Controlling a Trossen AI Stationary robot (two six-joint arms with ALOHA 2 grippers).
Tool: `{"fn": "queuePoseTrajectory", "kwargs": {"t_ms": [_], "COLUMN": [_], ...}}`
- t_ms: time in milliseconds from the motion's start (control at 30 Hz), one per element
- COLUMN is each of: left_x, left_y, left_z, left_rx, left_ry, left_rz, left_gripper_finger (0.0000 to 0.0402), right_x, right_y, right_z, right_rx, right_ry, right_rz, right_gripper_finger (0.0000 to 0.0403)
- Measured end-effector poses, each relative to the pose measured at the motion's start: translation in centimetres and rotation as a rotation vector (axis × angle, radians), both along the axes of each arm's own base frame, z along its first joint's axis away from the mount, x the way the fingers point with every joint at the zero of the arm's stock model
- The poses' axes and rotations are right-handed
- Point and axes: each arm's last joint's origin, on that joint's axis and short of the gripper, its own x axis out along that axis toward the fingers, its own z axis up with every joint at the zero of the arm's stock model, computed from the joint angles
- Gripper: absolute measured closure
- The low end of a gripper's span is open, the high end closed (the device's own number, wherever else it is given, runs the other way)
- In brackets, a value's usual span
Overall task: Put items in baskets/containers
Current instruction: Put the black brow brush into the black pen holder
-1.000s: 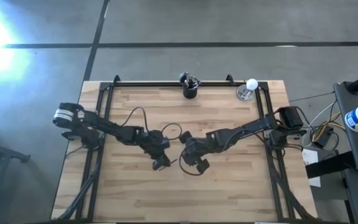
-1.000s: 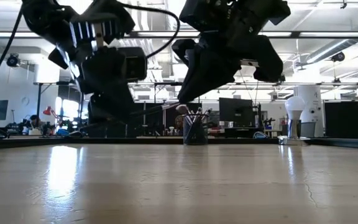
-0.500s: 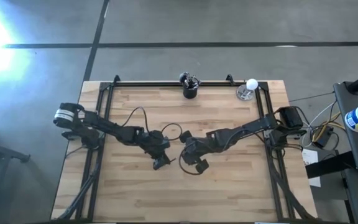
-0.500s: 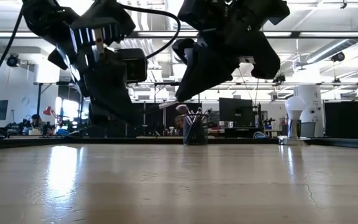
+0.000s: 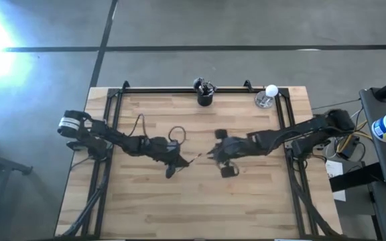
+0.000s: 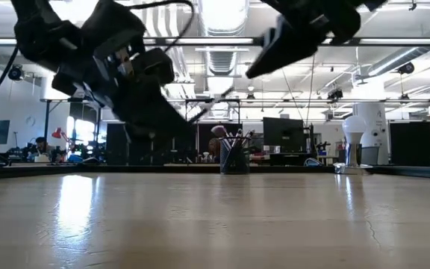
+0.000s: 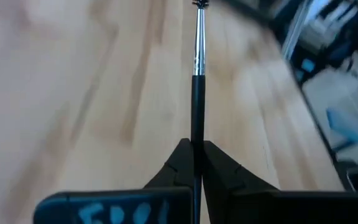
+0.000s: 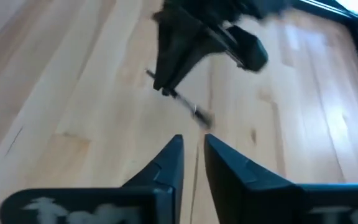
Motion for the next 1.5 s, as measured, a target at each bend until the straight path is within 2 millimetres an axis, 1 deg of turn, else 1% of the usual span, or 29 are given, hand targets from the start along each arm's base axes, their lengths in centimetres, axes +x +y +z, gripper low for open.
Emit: {"fn": "queuePoseTrajectory", "kwargs": {"t_ms": [67, 167, 267, 367, 500, 600, 733, 867, 967, 1100, 1300, 1500], "left_x": [-0.3, -0.8, -1.0, -1.0, -0.5, 0.1, 0.9, 1.5, 2.0, 2.6, 3.4, 3.8], "left_y": [0.6, 2.1, 3.5, 4.8, 6.4, 7.5, 8.9, 9.7, 9.9, 10.1, 10.4, 10.6], "left_z": [0.2, 0.6, 1.4, 2.1, 3.4, 4.7, 6.1, 6.7, 6.7, 6.4, 5.8, 5.7], "left_rx": [0.033, 0.082, 0.125, 0.184, 0.276, 0.327, 0.346, 0.356, 0.353, 0.357, 0.354, 0.351], "left_ry": [-0.098, -0.240, -0.362, -0.432, -0.501, -0.557, -0.609, -0.636, -0.636, -0.626, -0.606, -0.605], "left_rz": [0.038, 0.141, 0.199, 0.240, 0.280, 0.291, 0.257, 0.227, 0.203, 0.197, 0.199, 0.201], "left_gripper_finger": [0.0394, 0.0394, 0.0394, 0.0394, 0.0395, 0.0395, 0.0395, 0.0395, 0.0395, 0.0395, 0.0395, 0.0395], "right_x": [-1.3, -3.0, -4.3, -5.0, -5.1, -4.7, -3.7, -3.0, -2.5, -1.9, -1.0, -0.8], "right_y": [-0.6, -1.5, -2.5, -3.6, -5.1, -6.3, -7.8, -8.9, -9.8, -10.6, -10.7, -10.6], "right_z": [-0.6, -2.0, -3.4, -4.3, -4.5, -4.1, -2.8, -1.3, -0.4, 0.5, 1.8, 2.1], "right_rx": [0.060, 0.166, 0.260, 0.357, 0.449, 0.474, 0.461, 0.426, 0.397, 0.382, 0.356, 0.355], "right_ry": [-0.061, -0.191, -0.329, -0.475, -0.622, -0.704, -0.761, -0.808, -0.818, -0.790, -0.795, -0.778], "right_rz": [-0.061, -0.136, -0.198, -0.257, -0.319, -0.355, -0.377, -0.375, -0.394, -0.408, -0.366, -0.338], "right_gripper_finger": [0.0327, 0.0307, 0.0289, 0.0273, 0.0252, 0.0233, 0.0211, 0.0204, 0.0209, 0.0217, 0.0235, 0.0274]}}
